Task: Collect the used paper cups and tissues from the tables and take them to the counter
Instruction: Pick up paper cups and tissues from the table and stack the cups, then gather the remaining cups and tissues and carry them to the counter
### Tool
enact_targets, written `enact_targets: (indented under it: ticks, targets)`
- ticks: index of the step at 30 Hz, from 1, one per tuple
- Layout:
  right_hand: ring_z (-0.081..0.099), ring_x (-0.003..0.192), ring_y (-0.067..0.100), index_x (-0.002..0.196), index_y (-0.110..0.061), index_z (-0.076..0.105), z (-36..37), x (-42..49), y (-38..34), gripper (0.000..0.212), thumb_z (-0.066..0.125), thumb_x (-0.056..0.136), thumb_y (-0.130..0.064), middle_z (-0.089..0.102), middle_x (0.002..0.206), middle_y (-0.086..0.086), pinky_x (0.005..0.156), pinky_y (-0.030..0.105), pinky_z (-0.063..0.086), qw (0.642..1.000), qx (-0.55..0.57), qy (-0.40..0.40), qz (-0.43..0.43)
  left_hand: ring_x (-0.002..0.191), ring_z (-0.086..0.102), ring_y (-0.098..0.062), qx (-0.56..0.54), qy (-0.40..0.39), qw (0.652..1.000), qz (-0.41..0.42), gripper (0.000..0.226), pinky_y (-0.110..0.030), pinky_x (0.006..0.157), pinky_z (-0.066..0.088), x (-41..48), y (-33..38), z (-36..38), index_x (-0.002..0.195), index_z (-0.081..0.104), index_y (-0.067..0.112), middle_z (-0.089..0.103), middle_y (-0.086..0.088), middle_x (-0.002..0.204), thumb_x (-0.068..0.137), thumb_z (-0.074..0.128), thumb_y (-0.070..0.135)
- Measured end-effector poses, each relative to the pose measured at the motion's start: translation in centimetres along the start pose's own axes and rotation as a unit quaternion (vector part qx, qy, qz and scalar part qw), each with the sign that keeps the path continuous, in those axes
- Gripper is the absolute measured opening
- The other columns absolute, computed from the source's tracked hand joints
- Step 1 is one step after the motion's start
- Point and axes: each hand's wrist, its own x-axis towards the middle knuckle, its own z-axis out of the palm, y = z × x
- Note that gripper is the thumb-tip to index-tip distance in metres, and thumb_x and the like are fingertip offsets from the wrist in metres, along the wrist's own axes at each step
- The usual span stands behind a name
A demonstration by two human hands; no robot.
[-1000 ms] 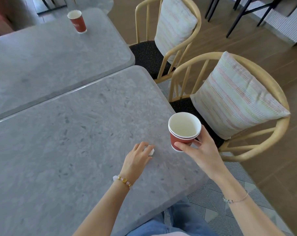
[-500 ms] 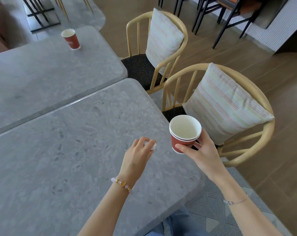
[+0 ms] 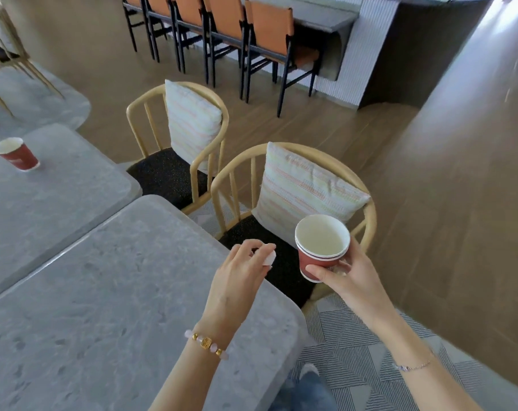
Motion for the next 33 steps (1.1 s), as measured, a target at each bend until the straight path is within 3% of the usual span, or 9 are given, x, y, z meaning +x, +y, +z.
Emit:
enact_targets:
  ticks: [3, 9, 12, 17, 21, 33]
  targets:
    - [0.061, 0.104, -0.003, 0.116, -0.042, 0.051, -3.3, -0.7, -0.1, 0.064, 0.083, 0.062, -0.031, 0.066, 0.11, -0.023, 0.088, 0.016, 0.05, 0.999, 0.02, 0.04, -0.009, 0.096, 0.058, -0.023, -0.011, -0.003, 0.999, 0.045, 0.04, -0.033, 0.065, 0.055, 2.0, 3.1, 0.4, 0.118, 0.06, 0.016, 0.06, -0.006, 0.114, 0.08, 0.071, 0.009]
    - [0.062, 0.105, 0.001, 0.108, -0.054, 0.054, -11.5, -1.6, 0.2, 0.059, 0.086, 0.065, -0.029, 0.066, 0.112, -0.02, 0.087, 0.022, 0.052, 0.993, 0.025, 0.108, -0.039, 0.097, 0.058, -0.019, -0.046, 0.014, 0.993, 0.105, 0.034, -0.03, 0.068, 0.051, 6.2, 10.2, 2.5, 0.114, 0.062, 0.015, 0.061, -0.002, 0.109, 0.081, 0.069, 0.008]
    - [0.062, 0.104, 0.0, 0.109, -0.053, 0.054, -16.6, -1.9, 0.6, 0.058, 0.083, 0.068, -0.026, 0.066, 0.111, -0.021, 0.084, 0.016, 0.051, 0.989, 0.019, 0.14, -0.051, 0.103, 0.053, -0.014, -0.075, 0.018, 0.99, 0.119, 0.034, -0.029, 0.072, 0.05, 8.4, 14.7, 4.4, 0.118, 0.06, 0.019, 0.058, 0.003, 0.114, 0.085, 0.065, 0.012]
    - [0.064, 0.104, 0.003, 0.112, -0.044, 0.055, -25.4, -2.4, 2.0, 0.057, 0.084, 0.068, -0.021, 0.068, 0.11, -0.017, 0.087, 0.022, 0.049, 0.977, 0.029, 0.203, -0.051, 0.107, 0.05, -0.015, -0.106, 0.01, 0.981, 0.163, 0.034, -0.032, 0.076, 0.051, 12.1, 22.4, 8.4, 0.12, 0.059, 0.02, 0.057, 0.003, 0.117, 0.088, 0.063, 0.013]
    - [0.066, 0.1, 0.003, 0.11, -0.038, 0.056, -31.1, -2.8, 2.9, 0.054, 0.083, 0.068, -0.018, 0.069, 0.106, -0.019, 0.08, 0.011, 0.049, 0.97, 0.034, 0.236, -0.055, 0.101, 0.054, -0.017, -0.117, 0.011, 0.975, 0.187, 0.032, -0.03, 0.076, 0.049, 14.9, 27.3, 11.1, 0.116, 0.061, 0.018, 0.059, 0.002, 0.112, 0.086, 0.065, 0.011]
    - [0.066, 0.1, 0.003, 0.111, -0.04, 0.056, -41.6, 4.1, 5.9, 0.057, 0.083, 0.069, -0.011, 0.069, 0.106, -0.017, 0.077, 0.011, 0.05, 0.959, 0.048, 0.278, -0.043, 0.094, 0.057, -0.019, -0.109, -0.004, 0.967, 0.231, 0.032, -0.035, 0.069, 0.053, 25.6, 33.7, 18.2, 0.112, 0.064, 0.015, 0.062, 0.0, 0.107, 0.081, 0.071, 0.01]
